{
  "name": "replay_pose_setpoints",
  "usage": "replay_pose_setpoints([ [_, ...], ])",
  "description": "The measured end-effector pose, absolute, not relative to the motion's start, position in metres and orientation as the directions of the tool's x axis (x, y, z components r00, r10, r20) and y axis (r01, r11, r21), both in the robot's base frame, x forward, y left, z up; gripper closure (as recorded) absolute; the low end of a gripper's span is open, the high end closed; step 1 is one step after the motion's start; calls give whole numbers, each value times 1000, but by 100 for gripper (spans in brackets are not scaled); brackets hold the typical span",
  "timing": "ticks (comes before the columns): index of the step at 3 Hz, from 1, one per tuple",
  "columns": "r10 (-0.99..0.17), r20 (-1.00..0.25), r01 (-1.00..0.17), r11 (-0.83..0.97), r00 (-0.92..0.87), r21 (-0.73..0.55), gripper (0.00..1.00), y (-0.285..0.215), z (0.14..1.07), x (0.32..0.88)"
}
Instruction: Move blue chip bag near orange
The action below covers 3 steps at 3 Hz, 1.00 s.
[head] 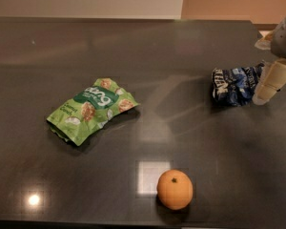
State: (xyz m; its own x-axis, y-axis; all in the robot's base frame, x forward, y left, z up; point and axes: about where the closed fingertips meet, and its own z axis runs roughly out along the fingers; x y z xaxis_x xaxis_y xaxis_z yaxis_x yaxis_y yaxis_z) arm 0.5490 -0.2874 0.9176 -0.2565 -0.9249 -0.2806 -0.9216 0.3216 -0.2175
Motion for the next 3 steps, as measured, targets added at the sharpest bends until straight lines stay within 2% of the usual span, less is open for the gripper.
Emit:
replay_pose_setpoints([
  [3, -936, -238, -940, 302, -261, -159, 0, -311, 878, 587],
])
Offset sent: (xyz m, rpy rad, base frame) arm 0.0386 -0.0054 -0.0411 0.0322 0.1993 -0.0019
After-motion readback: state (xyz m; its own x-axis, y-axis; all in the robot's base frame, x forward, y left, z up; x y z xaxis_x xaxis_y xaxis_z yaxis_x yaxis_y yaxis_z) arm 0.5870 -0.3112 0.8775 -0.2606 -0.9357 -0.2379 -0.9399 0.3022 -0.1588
